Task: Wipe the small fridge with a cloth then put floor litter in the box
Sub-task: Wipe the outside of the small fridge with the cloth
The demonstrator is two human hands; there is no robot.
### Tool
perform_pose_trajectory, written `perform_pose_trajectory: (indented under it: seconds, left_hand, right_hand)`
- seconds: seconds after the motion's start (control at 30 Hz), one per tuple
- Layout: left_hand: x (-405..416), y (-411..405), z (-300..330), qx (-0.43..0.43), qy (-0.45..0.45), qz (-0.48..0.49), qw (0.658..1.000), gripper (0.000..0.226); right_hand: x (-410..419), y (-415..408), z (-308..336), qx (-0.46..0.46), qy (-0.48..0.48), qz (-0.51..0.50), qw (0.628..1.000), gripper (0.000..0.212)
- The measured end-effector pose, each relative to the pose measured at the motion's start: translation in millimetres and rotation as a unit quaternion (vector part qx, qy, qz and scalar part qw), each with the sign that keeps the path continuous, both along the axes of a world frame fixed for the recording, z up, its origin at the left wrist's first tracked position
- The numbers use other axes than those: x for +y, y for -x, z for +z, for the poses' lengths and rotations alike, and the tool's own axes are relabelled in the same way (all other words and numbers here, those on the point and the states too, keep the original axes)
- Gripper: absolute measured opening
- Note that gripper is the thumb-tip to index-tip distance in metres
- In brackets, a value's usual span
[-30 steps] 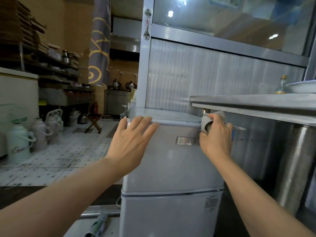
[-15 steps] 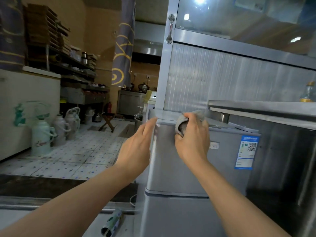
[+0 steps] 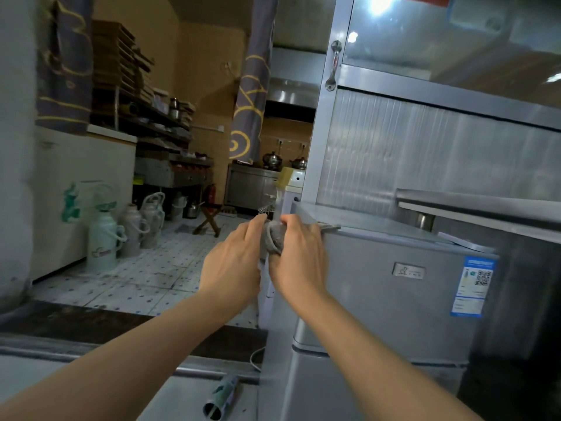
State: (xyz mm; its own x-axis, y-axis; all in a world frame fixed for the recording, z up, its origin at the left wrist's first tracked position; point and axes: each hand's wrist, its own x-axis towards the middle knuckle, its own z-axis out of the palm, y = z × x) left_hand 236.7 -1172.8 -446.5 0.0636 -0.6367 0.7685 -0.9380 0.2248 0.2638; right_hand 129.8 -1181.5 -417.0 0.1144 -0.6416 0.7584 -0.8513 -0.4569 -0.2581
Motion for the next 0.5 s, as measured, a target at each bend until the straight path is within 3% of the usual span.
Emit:
perform_pose_trajectory:
  seconds: [0.3, 0.5]
  left_hand:
    - [-0.1, 8.0, 25.1, -0.002, 0.013, -0.011, 1.0, 0.081]
    - [-9.3, 35.3, 46.2, 0.007, 0.002, -0.062, 0.998, 0.071]
  right_hand:
    - [16.5, 52.0, 50.4, -0.051, 0.099, -0.032, 0.993, 0.052]
    - [-11.9, 100.9, 93.1, -0.084, 0.024, -0.046, 0.995, 0.047]
